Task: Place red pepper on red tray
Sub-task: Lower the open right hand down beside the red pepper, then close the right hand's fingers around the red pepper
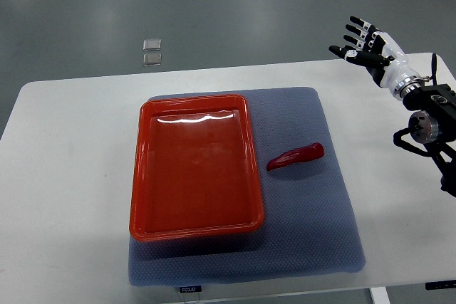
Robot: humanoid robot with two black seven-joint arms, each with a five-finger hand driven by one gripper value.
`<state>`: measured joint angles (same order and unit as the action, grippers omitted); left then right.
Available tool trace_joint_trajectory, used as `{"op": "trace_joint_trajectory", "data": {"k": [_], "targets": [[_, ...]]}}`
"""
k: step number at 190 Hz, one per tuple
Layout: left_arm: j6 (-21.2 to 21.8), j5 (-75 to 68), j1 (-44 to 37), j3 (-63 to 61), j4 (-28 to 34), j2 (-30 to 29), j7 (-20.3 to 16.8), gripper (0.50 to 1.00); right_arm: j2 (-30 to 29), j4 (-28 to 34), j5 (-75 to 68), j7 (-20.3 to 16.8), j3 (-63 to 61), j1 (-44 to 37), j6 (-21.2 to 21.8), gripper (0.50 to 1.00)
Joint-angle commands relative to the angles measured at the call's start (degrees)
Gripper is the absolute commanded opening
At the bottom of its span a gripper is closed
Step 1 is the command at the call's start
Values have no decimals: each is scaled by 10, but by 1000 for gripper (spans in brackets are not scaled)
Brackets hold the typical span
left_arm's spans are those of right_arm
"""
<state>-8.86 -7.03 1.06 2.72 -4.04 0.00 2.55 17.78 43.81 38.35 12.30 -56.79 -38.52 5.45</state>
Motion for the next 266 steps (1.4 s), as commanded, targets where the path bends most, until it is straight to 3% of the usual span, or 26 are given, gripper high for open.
{"op": "trace_joint_trajectory", "data": {"k": [1, 52, 126, 159, 202, 266], "targets": [[0, 0, 0, 0, 0, 0, 0, 1000, 30, 24, 2, 0, 31, -2, 12, 924], [0, 0, 0, 0, 0, 0, 0, 1000, 147, 149, 95, 17, 188, -43, 13, 924], [0, 0, 0, 0, 0, 0, 0, 1000, 232, 268, 341, 26, 372, -97, 13, 924], [0, 0, 0, 0, 0, 0, 0, 1000, 242, 306, 360, 25, 414, -110, 15, 924], [0, 0, 0, 0, 0, 0, 0, 1000, 229, 309, 397, 17, 458, -119, 3, 907], [0, 0, 0, 0, 0, 0, 0, 1000, 180, 279, 407, -2, 488, -120, -39, 832]]}}
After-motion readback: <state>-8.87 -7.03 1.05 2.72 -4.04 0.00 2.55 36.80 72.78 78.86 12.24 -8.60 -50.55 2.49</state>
